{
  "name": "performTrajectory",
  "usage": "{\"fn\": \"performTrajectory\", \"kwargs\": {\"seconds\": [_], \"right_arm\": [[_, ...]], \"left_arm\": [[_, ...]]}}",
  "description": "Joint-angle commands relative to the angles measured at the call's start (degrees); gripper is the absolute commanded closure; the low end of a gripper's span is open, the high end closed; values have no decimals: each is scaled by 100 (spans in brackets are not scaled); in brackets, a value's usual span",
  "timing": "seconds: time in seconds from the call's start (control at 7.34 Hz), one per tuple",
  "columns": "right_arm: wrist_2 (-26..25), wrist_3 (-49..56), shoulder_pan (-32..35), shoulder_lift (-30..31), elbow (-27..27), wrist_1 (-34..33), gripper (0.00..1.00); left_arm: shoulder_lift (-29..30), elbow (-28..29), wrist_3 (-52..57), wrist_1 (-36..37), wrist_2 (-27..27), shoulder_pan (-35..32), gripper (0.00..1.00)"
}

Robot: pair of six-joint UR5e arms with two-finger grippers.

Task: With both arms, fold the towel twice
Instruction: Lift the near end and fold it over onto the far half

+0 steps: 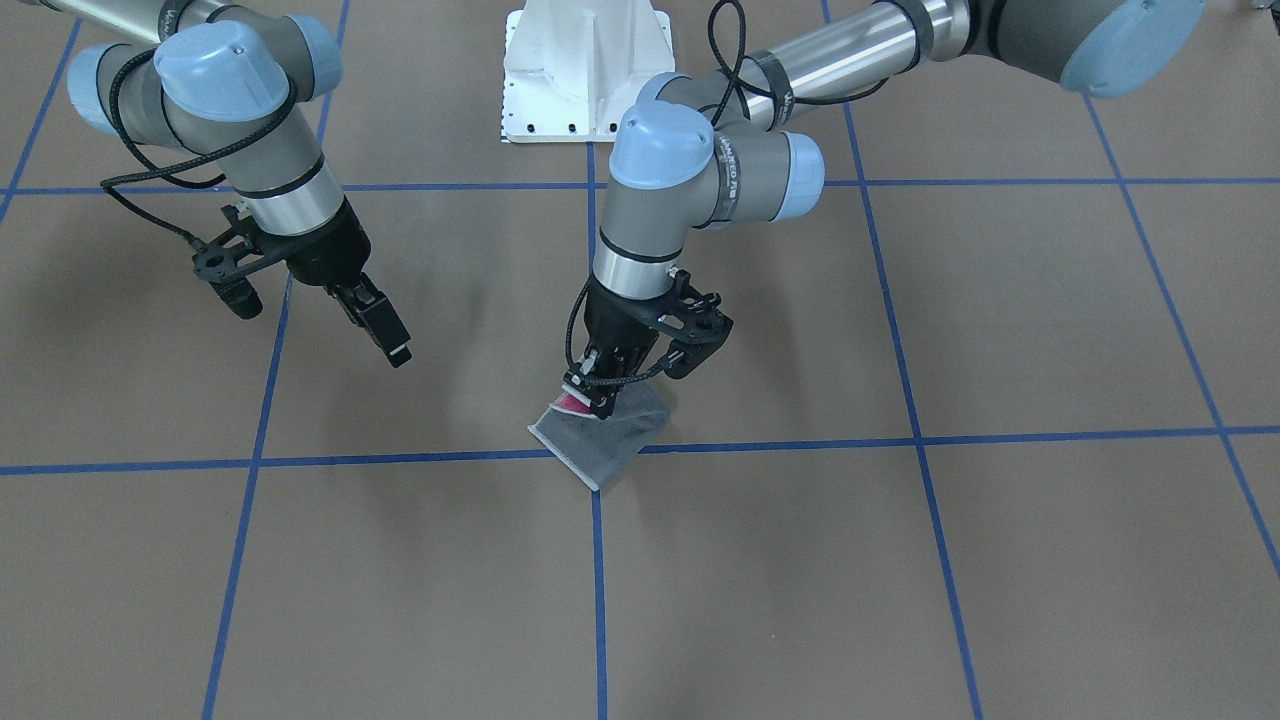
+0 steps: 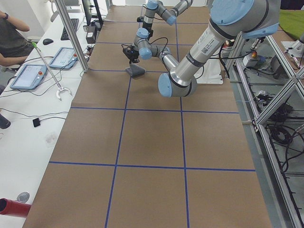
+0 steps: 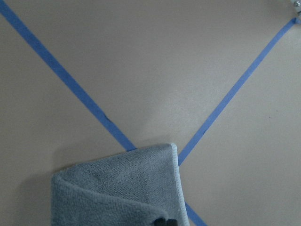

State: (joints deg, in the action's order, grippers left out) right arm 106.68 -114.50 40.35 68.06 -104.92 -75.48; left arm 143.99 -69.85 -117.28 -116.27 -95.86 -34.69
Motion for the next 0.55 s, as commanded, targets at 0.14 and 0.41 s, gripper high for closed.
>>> {"fn": "performTrajectory", "kwargs": {"seconds": [0.14, 0.41], "right_arm": [[2, 50, 8, -4, 51, 7, 0], [-7, 50, -1, 5, 51, 7, 0]], "left_arm": [[261, 455, 13, -405, -12, -91, 100], [437, 717, 13, -475, -12, -108, 100]]}}
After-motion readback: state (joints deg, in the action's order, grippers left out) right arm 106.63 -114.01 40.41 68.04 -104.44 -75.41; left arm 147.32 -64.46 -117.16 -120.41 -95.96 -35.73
